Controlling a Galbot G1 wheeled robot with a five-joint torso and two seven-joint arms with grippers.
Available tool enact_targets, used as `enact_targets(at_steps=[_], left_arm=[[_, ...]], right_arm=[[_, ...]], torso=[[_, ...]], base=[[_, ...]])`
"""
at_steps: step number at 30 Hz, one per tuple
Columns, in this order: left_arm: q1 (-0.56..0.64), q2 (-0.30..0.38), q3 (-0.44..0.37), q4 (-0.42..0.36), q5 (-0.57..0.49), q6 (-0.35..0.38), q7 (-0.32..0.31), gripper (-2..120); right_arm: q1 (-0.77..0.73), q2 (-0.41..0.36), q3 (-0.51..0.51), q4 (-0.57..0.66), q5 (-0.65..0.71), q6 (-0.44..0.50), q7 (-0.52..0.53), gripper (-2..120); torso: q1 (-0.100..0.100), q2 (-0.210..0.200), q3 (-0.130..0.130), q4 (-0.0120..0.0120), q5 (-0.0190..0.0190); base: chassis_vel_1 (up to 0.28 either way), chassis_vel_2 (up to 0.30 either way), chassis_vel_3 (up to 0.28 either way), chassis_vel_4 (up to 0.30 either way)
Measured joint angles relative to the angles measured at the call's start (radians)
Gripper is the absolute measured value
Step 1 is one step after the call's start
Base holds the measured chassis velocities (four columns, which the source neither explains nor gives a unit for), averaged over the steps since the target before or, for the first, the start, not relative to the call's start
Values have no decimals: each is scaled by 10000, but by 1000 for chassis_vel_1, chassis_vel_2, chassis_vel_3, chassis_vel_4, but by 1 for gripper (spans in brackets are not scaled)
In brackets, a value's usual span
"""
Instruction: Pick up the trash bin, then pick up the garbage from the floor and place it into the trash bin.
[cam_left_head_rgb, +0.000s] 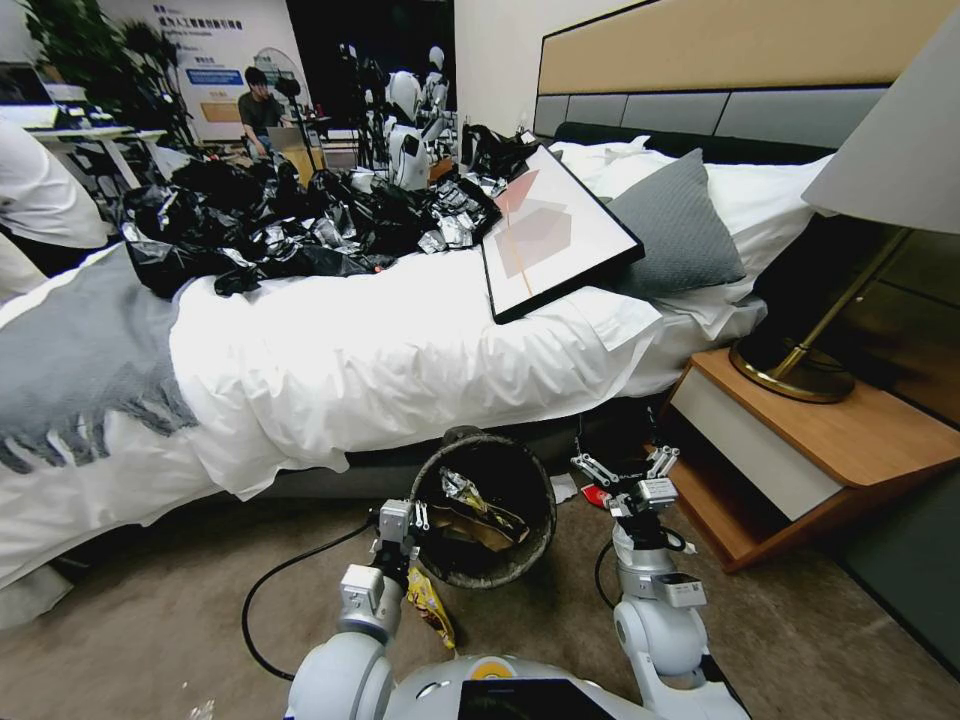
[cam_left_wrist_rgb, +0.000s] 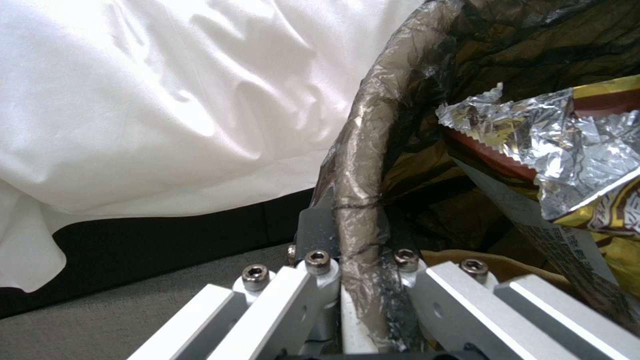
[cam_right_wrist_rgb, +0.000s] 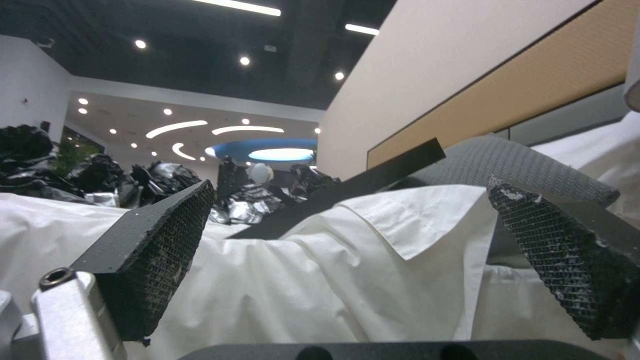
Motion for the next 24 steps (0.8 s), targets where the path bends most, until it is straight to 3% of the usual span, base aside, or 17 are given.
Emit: enact_targets(at_steps=[4,8,12,13,16,17,20,24], left_arm=[[-20,-20,-36,3,0,-13,-39,0],[-33,-39,-159,-2,-10,-18,-71,0],[-34,-41,-282,-37,-58,-18,-75,0],[-34,-41,-282,-37,-58,-18,-75,0],[-35,-36,-291,-22,-49,-23,-74,0],[-35,-36,-291,-22,-49,-23,-74,0],[-42,-14,-287,-3,-46,-26,-73,0],[-63,-2,-281,6,-36,-27,-134,0]], right_arm=[[270,-90,-105,-59,215,-686,304,100],[960,-263,-276,-422,589,-1809,823,100],[1761,-502,-474,-1089,1226,-3597,1498,100],[1761,-502,-474,-1089,1226,-3597,1498,100],[2293,-734,-483,-1843,1662,-5187,1717,100],[2293,-734,-483,-1843,1662,-5187,1717,100],[2790,-866,-446,-2759,1974,-6349,1900,100],[3279,-895,-431,-3928,2138,-6865,1929,100]], torso=[[0,0,0,0,0],[0,0,0,3,0],[0,0,0,3,0],[0,0,0,3,0],[0,0,0,2,2],[0,0,0,2,2],[0,0,1,0,2],[1,0,1,2,1]], base=[[0,0,0,0],[0,0,0,0],[0,0,0,0],[0,0,0,0],[0,0,0,0],[0,0,0,0],[0,0,0,0],[0,0,0,0]])
